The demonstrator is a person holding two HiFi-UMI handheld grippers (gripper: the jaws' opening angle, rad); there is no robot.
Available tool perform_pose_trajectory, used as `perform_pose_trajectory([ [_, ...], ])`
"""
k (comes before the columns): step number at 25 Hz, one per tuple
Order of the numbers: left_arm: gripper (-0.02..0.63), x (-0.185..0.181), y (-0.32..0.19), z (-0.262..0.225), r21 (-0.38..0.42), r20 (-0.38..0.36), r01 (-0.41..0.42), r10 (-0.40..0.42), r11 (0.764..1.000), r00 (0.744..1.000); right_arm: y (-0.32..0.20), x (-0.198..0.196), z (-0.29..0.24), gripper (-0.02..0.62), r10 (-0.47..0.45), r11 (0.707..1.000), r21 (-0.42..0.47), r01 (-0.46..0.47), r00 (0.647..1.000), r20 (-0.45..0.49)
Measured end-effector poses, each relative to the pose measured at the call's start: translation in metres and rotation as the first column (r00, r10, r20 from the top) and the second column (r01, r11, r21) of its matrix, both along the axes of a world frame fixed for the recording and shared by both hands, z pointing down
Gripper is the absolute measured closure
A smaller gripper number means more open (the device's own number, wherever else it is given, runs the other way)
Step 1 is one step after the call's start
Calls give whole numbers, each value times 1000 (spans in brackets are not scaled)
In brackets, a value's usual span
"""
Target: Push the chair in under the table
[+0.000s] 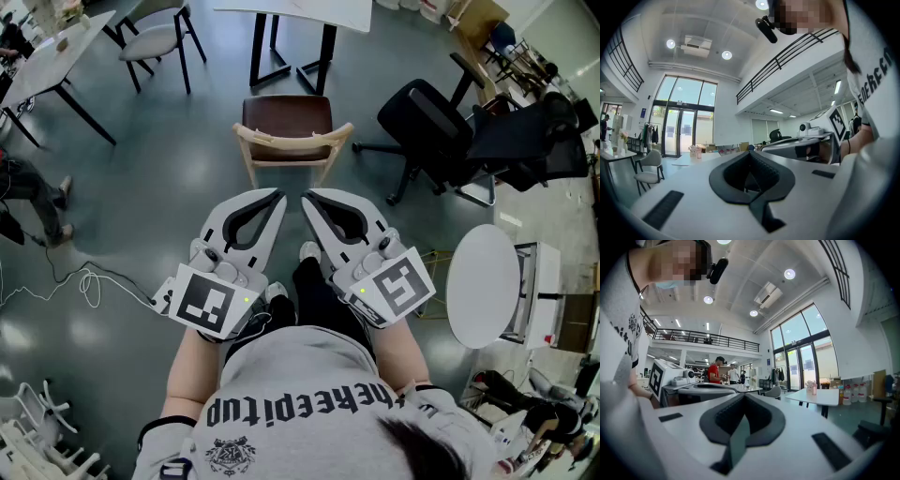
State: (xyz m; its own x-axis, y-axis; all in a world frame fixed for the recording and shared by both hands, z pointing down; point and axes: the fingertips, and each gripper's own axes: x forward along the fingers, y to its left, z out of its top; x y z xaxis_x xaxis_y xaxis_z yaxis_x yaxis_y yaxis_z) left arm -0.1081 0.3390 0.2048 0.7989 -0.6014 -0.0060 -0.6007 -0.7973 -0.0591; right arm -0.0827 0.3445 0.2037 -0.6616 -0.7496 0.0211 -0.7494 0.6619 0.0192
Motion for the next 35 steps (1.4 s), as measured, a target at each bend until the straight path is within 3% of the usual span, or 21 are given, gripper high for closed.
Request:
perform_pose_trajectory([
  [23, 591, -6, -10, -5, 20, -33, -12, 12, 1000, 999, -7, -4, -6, 584, 5, 1000, 2, -5, 1000, 6],
  [30, 589, -11, -40, 7, -21, -64, 22, -24, 1000, 998, -30, 7, 9, 584, 20, 1000, -15, -21, 999, -30],
  [35, 589, -5, -69, 11, -24, -39, 29, -30, 999, 999, -59, 18, 10, 584, 3, 1000, -21, -3, 1000, -26],
])
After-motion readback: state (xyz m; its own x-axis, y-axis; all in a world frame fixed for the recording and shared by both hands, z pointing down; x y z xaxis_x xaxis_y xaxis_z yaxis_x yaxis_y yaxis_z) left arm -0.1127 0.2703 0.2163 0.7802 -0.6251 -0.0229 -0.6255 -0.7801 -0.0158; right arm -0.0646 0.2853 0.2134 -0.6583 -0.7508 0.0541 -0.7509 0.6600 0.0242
